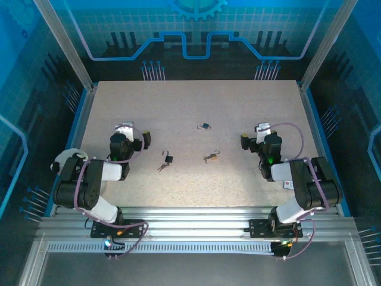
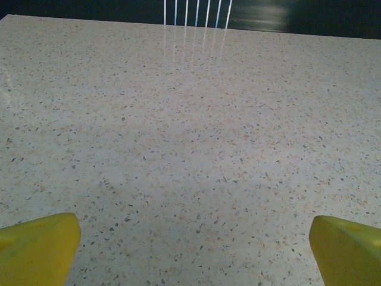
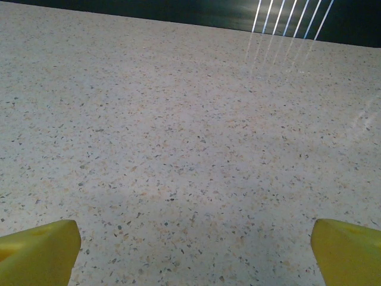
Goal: Lock with the key
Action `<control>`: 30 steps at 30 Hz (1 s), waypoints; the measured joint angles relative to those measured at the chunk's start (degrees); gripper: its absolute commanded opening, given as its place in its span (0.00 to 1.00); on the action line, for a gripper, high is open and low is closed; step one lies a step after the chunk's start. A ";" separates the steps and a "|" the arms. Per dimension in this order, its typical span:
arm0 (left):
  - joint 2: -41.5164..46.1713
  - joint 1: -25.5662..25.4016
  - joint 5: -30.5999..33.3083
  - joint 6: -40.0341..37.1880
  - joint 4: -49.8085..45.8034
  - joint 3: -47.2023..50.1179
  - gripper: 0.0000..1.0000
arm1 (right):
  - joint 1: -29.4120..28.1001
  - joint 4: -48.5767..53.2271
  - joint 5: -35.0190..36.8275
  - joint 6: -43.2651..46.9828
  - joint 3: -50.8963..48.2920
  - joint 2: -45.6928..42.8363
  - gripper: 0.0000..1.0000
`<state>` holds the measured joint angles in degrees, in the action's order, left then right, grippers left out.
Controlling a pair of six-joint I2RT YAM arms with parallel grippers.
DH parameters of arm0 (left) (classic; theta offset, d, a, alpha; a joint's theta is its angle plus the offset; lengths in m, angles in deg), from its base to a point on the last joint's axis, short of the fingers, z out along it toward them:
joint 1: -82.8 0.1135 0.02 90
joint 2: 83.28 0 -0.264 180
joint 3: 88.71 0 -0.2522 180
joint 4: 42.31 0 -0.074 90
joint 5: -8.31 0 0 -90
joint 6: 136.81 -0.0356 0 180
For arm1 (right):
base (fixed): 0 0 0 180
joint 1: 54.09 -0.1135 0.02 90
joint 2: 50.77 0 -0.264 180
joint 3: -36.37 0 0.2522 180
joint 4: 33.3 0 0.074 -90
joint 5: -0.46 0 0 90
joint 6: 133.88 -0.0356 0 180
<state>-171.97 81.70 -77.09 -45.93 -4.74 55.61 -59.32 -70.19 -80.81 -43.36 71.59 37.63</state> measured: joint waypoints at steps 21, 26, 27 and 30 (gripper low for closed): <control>0.00 0.00 0.00 0.00 0.02 0.00 0.99 | 0.55 0.90 -3.26 -0.04 0.42 0.00 1.00; 0.00 0.00 0.00 0.00 0.02 0.00 0.99 | 0.55 0.90 -3.26 -0.04 0.42 0.00 1.00; 0.00 0.00 0.00 0.00 0.02 0.00 0.99 | 0.55 0.90 -3.26 -0.04 0.42 0.00 1.00; 0.00 0.00 0.00 0.00 0.02 0.00 0.99 | 0.55 0.90 -3.26 -0.04 0.42 0.00 1.00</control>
<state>-171.97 81.70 -77.09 -45.93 -4.72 55.61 -58.77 -69.29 -84.06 -43.41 72.00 37.63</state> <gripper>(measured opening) 0.994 0.998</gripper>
